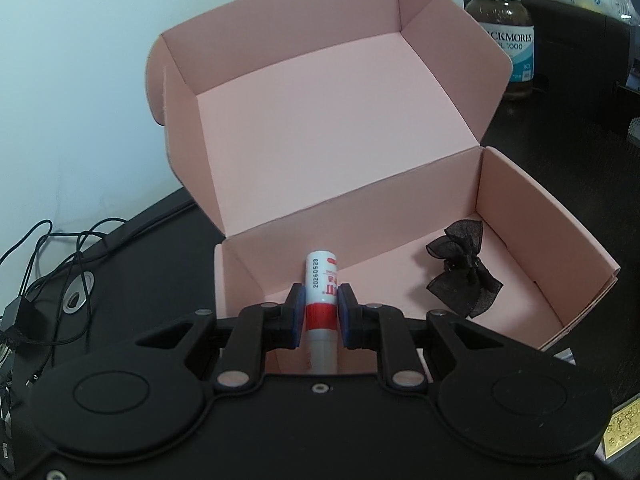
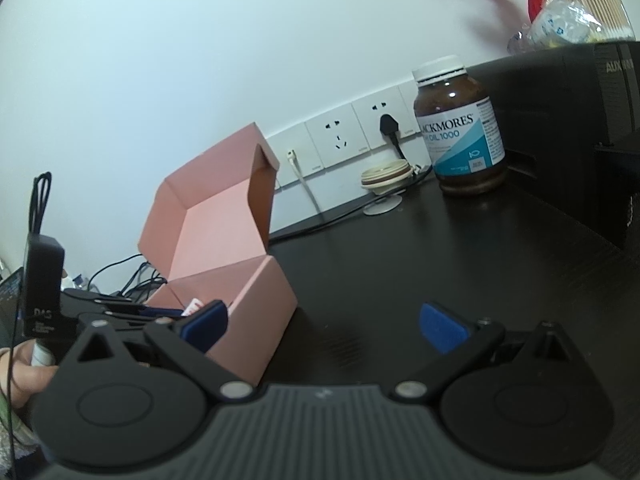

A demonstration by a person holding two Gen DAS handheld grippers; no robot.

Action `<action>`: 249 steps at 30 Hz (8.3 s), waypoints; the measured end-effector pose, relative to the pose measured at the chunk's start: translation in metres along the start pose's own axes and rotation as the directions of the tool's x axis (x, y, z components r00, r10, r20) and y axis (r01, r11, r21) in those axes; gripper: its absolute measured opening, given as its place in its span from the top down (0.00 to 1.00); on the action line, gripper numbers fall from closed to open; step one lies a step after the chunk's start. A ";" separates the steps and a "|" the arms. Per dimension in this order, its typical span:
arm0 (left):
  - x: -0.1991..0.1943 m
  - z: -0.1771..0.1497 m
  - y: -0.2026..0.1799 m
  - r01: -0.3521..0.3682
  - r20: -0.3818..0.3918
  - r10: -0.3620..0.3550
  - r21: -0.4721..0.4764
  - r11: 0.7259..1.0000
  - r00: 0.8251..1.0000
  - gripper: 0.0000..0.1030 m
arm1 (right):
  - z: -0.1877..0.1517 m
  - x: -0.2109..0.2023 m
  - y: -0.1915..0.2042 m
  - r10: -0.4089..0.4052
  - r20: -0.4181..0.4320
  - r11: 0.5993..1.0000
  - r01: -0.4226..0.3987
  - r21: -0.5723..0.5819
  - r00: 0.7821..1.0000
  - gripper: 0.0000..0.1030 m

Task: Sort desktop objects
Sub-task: 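Lift the lip balm and carry it into the pink box with the left gripper, then open the left gripper to drop the lip balm and withdraw, then move the right gripper toward the gold card in a clear case, then close the right gripper on the gold card case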

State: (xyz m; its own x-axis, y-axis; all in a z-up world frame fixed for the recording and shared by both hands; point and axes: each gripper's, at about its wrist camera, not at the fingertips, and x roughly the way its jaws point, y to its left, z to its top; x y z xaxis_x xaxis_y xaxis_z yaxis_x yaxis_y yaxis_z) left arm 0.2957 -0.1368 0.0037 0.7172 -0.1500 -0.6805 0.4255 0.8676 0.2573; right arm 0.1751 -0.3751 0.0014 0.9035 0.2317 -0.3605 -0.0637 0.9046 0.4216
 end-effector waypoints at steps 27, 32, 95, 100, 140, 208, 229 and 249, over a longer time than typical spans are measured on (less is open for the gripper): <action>-0.004 0.008 0.008 0.070 -0.009 -0.070 0.011 0.997 0.998 0.43 | 0.001 0.000 -0.005 0.000 -0.004 1.000 0.000 0.021 1.000 0.01; -0.017 0.006 0.007 0.055 0.065 -0.057 0.024 0.998 0.996 0.29 | 0.001 0.001 -0.005 -0.001 -0.006 1.000 0.001 0.020 1.000 0.01; -0.095 -0.125 0.101 0.115 0.366 -0.005 -0.280 0.953 0.931 0.00 | -0.006 0.011 0.032 -0.206 -0.066 0.950 0.183 -0.254 0.976 0.01; -0.095 -0.125 0.100 0.116 0.364 -0.008 -0.277 0.954 0.931 0.00 | -0.007 0.010 0.036 -0.201 -0.068 0.943 0.175 -0.284 0.977 0.01; -0.094 -0.124 0.093 0.106 0.361 -0.017 -0.229 0.968 0.932 0.00 | -0.027 -0.020 0.058 -0.116 -0.126 0.933 0.065 -0.354 0.985 0.01; -0.092 -0.125 0.091 0.082 0.341 0.001 -0.228 0.970 0.940 0.00 | -0.063 -0.017 0.098 -0.075 -0.239 0.878 -0.049 -0.476 0.968 0.61; -0.092 -0.125 0.091 0.083 0.340 -0.001 -0.227 0.970 0.941 0.00 | -0.058 -0.029 0.081 -0.091 -0.270 0.894 -0.041 -0.446 0.958 0.42; -0.092 -0.125 0.089 0.073 0.339 0.006 -0.221 0.973 0.941 0.00 | -0.052 -0.026 0.073 -0.086 -0.249 0.912 -0.024 -0.410 0.965 0.70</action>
State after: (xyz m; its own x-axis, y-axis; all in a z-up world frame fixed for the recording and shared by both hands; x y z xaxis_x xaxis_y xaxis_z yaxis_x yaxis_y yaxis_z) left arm 0.1981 0.0135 0.0035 0.8645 -0.2962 -0.4061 0.3442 0.9376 0.0487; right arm 0.1246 -0.2960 -0.0019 0.7717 0.2344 -0.5911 -0.2539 0.9659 0.0515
